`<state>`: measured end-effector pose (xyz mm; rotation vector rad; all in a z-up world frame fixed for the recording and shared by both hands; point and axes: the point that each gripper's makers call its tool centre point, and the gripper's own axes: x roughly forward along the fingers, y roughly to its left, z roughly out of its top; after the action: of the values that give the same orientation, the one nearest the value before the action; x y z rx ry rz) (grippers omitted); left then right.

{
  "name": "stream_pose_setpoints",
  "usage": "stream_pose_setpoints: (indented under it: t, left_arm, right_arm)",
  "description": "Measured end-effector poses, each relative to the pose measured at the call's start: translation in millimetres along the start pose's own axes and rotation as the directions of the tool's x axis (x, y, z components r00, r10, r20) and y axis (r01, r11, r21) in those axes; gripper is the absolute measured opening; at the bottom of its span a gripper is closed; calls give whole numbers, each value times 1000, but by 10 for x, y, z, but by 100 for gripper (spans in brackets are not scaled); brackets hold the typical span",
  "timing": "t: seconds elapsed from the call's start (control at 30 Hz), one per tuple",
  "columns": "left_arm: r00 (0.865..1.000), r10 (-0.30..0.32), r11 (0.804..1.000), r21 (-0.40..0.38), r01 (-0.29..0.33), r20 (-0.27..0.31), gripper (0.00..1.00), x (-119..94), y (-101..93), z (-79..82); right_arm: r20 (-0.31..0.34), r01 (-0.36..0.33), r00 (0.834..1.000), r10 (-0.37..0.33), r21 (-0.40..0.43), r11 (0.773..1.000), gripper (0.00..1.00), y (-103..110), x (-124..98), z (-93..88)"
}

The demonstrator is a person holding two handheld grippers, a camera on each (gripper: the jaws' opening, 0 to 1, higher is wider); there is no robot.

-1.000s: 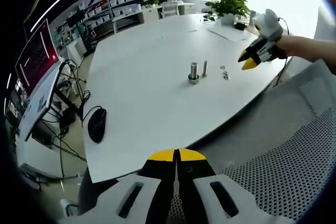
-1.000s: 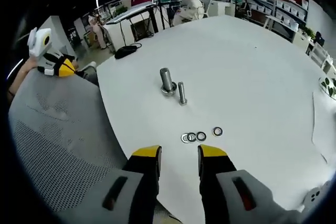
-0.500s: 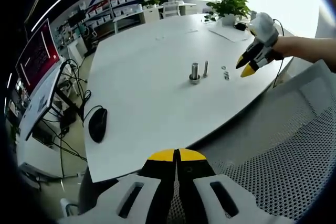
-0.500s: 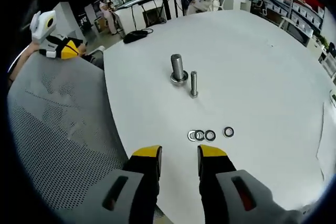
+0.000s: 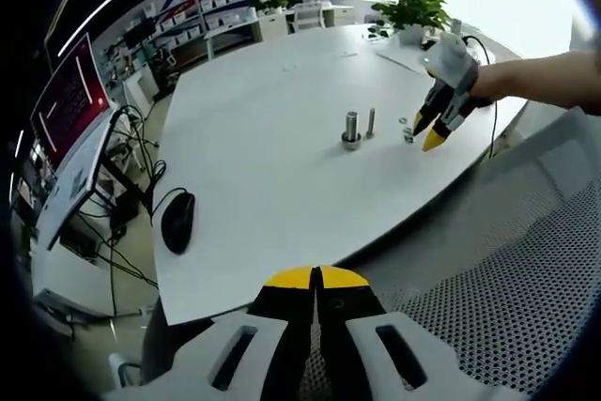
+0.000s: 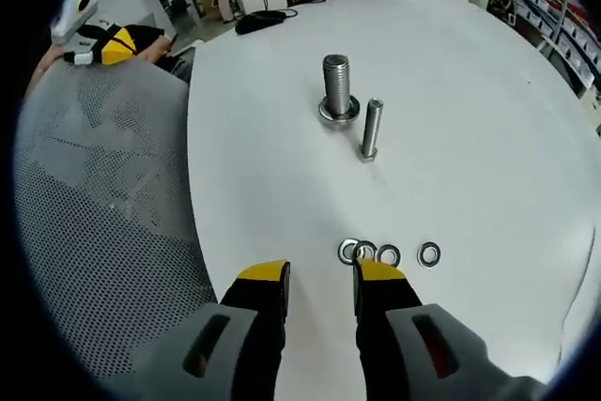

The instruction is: Place the washer onto the threaded stud by aligning its center hole with the stud, sliding it down to the base, and recovering from edge contact or off-axis alignment until the washer reaches the visible bottom stop.

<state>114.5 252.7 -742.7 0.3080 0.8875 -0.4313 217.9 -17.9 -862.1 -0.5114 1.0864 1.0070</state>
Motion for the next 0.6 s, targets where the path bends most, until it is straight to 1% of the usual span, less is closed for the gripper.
stream_pose_setpoints:
  t: [0.1,0.23,0.37,0.5,0.53,0.6]
  left_arm:
    - [1000,4,1000,-2,-4,-1,0,1,8,0]
    - [1000,7,1000,-2,-7,-12,0,7,11,-15]
    - [1000,8,1000,-1,-8,-19,0,15,16,-24]
    - [1000,9,1000,-1,-9,-19,0,14,19,-20]
    - [1000,8,1000,0,-8,-21,0,14,18,-23]
    - [1000,8,1000,1,-8,-21,0,13,18,-24]
  right_arm:
    - [3,6,1000,-6,3,1000,29,-56,4,40]
    - [-14,42,999,-42,-32,999,29,-142,18,39]
    - [-16,25,1000,-26,-68,997,29,-61,27,67]
    - [-65,29,997,-38,-129,991,26,-61,74,9]
    - [-57,37,997,-46,-154,987,25,-76,67,37]
    - [-76,34,996,-46,-155,987,24,-58,59,16]
